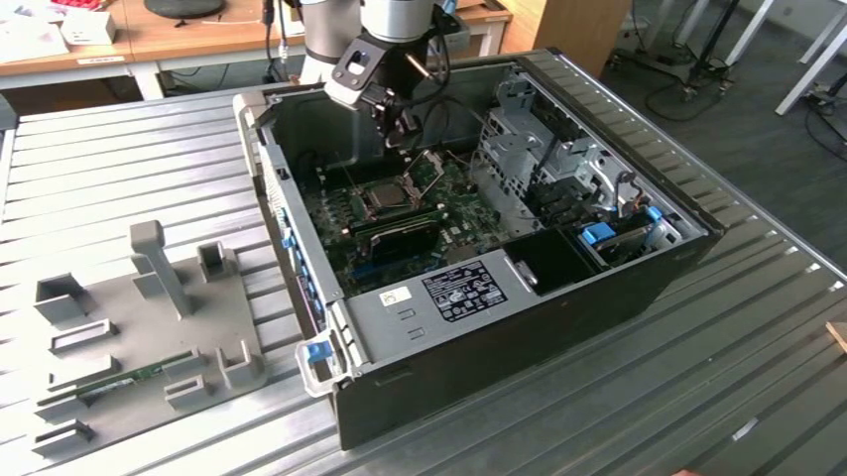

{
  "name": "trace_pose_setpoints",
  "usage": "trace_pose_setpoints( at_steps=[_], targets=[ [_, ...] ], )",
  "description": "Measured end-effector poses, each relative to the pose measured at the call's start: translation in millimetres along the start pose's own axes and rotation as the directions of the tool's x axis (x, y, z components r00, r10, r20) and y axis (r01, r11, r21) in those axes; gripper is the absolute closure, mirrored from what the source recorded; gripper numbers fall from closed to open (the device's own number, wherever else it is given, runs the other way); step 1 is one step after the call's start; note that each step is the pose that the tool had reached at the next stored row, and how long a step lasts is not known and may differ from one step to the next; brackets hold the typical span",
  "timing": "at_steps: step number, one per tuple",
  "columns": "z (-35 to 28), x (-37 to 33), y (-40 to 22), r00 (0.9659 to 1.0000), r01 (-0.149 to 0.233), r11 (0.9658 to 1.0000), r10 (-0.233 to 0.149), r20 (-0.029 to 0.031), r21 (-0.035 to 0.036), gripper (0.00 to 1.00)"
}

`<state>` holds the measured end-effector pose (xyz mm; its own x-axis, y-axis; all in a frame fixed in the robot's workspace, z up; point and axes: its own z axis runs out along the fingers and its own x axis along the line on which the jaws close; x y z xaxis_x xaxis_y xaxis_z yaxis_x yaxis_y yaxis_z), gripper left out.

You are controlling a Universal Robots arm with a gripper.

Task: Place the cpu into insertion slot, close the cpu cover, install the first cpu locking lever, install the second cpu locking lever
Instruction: 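Place the cpu into insertion slot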

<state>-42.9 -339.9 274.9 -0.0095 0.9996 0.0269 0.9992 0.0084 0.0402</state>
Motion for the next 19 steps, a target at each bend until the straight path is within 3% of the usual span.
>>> trace_pose_setpoints(
  at_steps=[19],
  targets=[
    [0.4,0.0,6.1,1.0000,0.000,1.0000,0.000,0.0000,0.0000,0.89]
  ],
)
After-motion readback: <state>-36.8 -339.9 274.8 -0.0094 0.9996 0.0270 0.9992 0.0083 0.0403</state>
